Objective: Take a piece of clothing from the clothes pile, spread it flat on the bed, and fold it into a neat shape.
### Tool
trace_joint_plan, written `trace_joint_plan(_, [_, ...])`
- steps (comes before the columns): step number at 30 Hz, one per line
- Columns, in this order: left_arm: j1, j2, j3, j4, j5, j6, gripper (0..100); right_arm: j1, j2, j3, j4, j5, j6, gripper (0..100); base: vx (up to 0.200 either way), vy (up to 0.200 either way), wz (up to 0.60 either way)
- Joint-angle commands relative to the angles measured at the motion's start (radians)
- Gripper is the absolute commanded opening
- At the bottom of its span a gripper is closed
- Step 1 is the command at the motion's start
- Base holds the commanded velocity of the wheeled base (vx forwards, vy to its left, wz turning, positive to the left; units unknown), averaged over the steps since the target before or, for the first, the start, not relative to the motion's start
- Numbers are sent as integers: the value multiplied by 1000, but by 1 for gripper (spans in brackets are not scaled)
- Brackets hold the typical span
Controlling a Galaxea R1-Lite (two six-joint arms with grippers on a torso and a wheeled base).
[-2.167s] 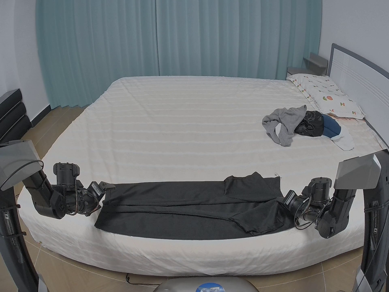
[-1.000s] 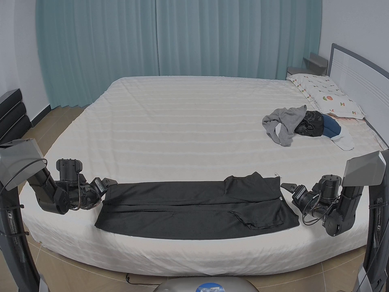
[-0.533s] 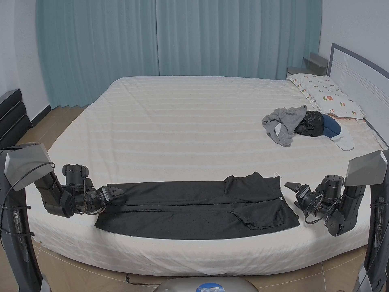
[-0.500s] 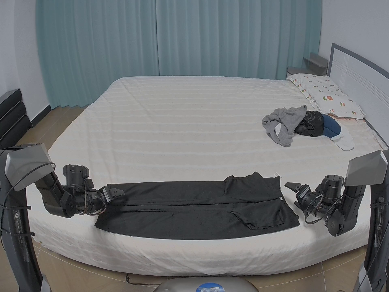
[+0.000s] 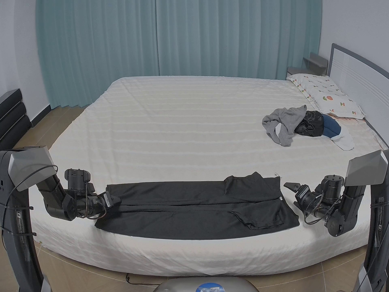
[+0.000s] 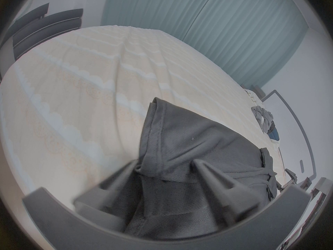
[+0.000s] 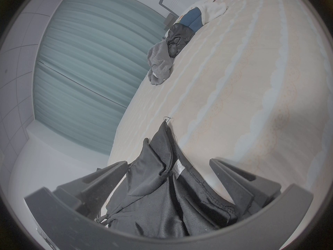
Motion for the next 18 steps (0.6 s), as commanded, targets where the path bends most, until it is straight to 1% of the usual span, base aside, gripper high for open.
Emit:
trace_joint_plan(1, [-2,-7,5,-2,19,-2,0,1,-2,0,-1,0,0,100,0,0,0])
trace_joint_plan(12, [0,-38,17,-4,22,-8,0,-5,-9,0,-4,0,2,100,0,0,0])
trace_joint_plan(18, [0,-36,14,-4,22,-11,0,-13,-17,-6,-4,0,20,100,0,0,0])
